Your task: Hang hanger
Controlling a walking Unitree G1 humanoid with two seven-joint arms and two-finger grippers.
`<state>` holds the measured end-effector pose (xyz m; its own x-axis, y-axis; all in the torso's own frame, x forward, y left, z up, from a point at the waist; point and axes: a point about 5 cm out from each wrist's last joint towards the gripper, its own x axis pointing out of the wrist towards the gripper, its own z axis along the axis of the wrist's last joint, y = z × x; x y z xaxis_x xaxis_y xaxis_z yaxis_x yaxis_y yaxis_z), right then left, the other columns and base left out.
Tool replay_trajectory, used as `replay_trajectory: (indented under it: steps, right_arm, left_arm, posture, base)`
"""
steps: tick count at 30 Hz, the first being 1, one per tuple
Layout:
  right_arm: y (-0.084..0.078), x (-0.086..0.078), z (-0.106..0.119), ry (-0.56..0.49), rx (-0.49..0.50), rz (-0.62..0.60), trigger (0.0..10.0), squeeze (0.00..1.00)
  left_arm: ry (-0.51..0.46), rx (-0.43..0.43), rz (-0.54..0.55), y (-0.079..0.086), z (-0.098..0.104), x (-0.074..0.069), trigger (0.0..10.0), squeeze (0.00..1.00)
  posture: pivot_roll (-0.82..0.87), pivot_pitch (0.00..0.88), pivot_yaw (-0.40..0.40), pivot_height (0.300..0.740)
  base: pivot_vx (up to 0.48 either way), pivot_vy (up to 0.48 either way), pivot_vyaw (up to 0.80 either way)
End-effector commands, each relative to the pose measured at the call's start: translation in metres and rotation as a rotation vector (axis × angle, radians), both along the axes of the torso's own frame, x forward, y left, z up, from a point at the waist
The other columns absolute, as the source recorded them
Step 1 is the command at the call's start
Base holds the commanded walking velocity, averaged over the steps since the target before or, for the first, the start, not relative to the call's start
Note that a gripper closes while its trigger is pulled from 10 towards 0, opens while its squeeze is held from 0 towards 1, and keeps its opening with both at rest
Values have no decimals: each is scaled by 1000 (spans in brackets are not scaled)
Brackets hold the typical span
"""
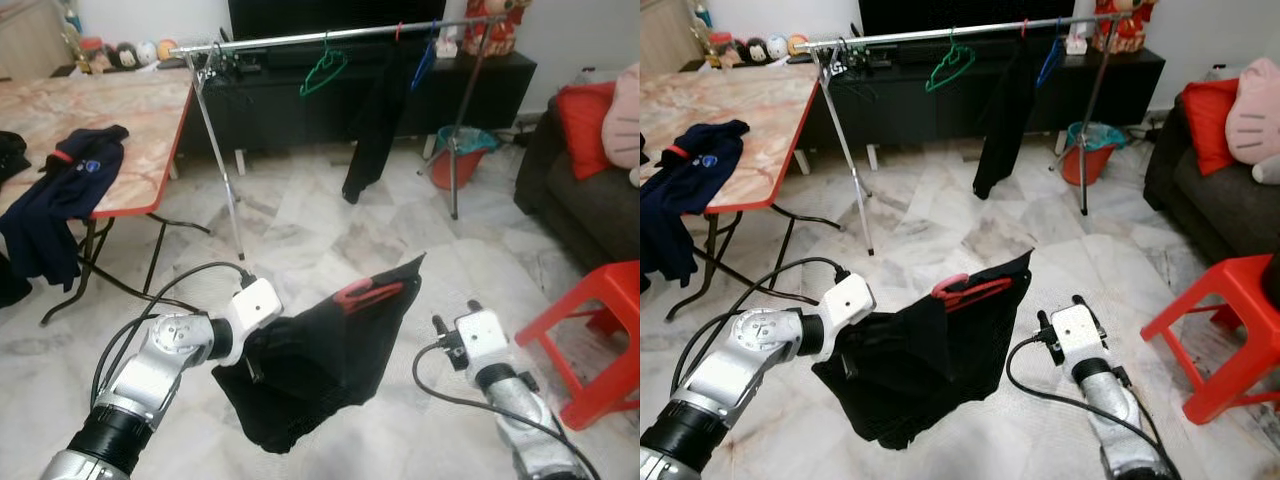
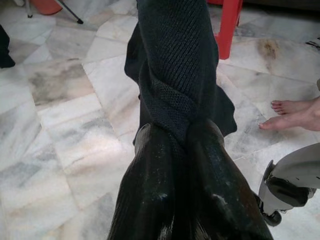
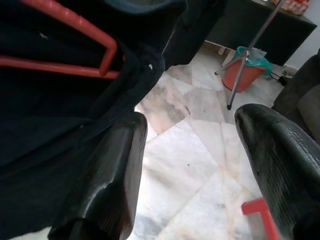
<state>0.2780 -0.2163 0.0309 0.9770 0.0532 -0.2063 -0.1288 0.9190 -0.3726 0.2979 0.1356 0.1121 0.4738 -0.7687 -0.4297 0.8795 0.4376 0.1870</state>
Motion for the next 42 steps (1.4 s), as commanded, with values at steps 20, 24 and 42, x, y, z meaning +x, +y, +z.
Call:
replay_trajectory:
  steps: [20,24,42]
  right_arm:
    - [9,-4,-18,12,352,-178,10000,0]
    - [12,-2,-15,-3,335,-123,10000,0]
    - [2,-1,-13,-59,349,-165,10000,0]
  left_arm:
    - [-43,-144,-134,-16,46,-13,10000,0]
    - [-38,-156,-152,-19,48,-16,10000,0]
    - [-23,-178,-208,-27,58,-28,10000,0]
  posture:
    - [64,0,8,740]
    - [65,0,9,740]
    - [72,0,5,740]
  base:
    - [0,0,0]
    - [0,0,0]
    - [0,0,0]
